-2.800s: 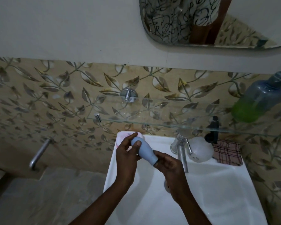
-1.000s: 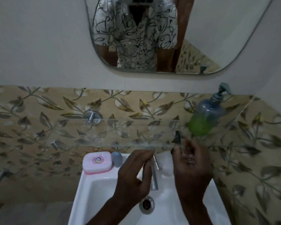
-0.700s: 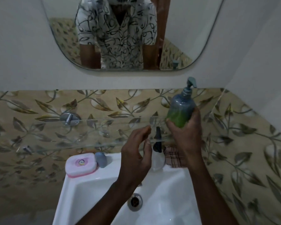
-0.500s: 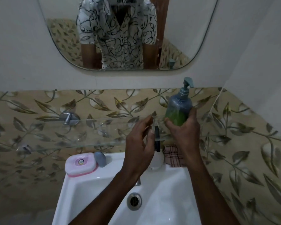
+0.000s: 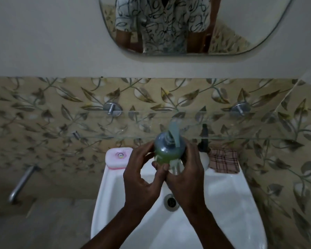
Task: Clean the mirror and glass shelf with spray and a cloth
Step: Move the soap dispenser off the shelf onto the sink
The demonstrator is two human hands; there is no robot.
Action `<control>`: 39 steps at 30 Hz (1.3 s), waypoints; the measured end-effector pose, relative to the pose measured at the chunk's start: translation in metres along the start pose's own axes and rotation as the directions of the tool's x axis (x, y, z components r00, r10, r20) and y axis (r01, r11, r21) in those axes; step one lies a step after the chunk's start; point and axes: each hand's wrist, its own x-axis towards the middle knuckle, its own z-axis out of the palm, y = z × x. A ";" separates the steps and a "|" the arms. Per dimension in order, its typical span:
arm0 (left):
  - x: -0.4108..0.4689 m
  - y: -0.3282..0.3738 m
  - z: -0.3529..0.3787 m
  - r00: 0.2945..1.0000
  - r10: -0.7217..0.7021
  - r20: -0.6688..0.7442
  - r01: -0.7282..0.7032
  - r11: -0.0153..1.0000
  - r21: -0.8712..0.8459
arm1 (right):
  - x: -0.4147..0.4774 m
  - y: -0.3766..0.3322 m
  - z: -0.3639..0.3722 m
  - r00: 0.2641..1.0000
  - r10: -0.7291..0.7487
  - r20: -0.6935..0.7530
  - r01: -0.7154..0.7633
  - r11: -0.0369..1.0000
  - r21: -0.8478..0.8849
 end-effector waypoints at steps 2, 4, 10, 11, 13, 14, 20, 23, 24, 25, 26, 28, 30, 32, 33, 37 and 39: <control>-0.010 -0.017 -0.010 0.999 -0.024 0.033 0.023 0.999 0.036 | -0.014 0.010 0.016 0.999 0.034 0.001 -0.034 0.999 0.026; -0.015 -0.036 -0.014 0.992 -0.102 0.070 0.096 0.992 0.085 | -0.022 0.024 0.032 0.996 0.094 0.011 -0.094 0.995 0.025; -0.008 -0.086 -0.003 0.971 -0.213 0.112 0.186 0.960 0.208 | -0.020 0.067 0.074 0.959 0.282 -0.008 -0.280 0.951 -0.128; -0.006 -0.092 -0.002 0.968 -0.230 0.105 0.204 0.955 0.216 | -0.020 0.073 0.081 0.958 0.286 -0.022 -0.285 0.940 -0.188; -0.004 -0.099 0.000 0.964 -0.254 0.082 0.230 0.947 0.225 | -0.021 0.081 0.093 0.952 0.306 -0.023 -0.301 0.917 -0.263; -0.002 -0.101 0.001 0.966 -0.249 0.077 0.226 0.946 0.231 | -0.020 0.082 0.097 0.949 0.316 -0.013 -0.308 0.912 -0.273; 0.017 -0.114 0.000 0.963 -0.224 0.153 0.165 0.931 0.325 | -0.016 0.095 0.113 0.967 0.244 0.077 -0.145 0.773 -0.618; 0.028 -0.113 0.000 0.955 -0.226 0.193 0.151 0.928 0.340 | -0.013 0.096 0.118 0.963 0.256 0.080 -0.146 0.751 -0.644; 0.030 -0.113 -0.001 0.957 -0.191 0.220 0.103 0.928 0.358 | -0.011 0.097 0.120 0.962 0.259 0.081 -0.143 0.737 -0.661; 0.032 -0.113 -0.002 0.954 -0.156 0.255 0.049 0.923 0.383 | -0.010 0.096 0.121 0.960 0.265 0.087 -0.136 0.718 -0.683; 0.035 -0.114 -0.003 0.949 -0.132 0.285 0.005 0.915 0.404 | -0.009 0.096 0.122 0.957 0.273 0.094 -0.133 0.704 -0.697; 0.039 -0.117 -0.005 0.940 -0.122 0.318 -0.030 0.900 0.435 | -0.007 0.094 0.124 0.948 0.302 0.102 -0.147 0.698 -0.701; 0.042 -0.119 -0.007 0.933 -0.125 0.337 -0.044 0.891 0.452 | -0.006 0.093 0.126 0.945 0.313 0.096 -0.175 0.731 -0.660; 0.043 -0.121 -0.009 0.929 -0.119 0.351 -0.055 0.892 0.448 | -0.005 0.093 0.128 0.943 0.321 0.090 -0.196 0.752 -0.629; 0.044 -0.122 -0.010 0.926 -0.116 0.358 -0.059 0.895 0.443 | -0.005 0.095 0.129 0.946 0.313 0.087 -0.192 0.754 -0.629; 0.044 -0.126 -0.012 0.918 -0.119 0.379 -0.060 0.901 0.429 | -0.006 0.100 0.131 0.950 0.300 0.083 -0.199 0.789 -0.582; 0.042 -0.127 -0.012 0.919 -0.111 0.378 -0.067 0.901 0.429 | -0.007 0.101 0.130 0.934 0.341 0.105 -0.225 0.792 -0.567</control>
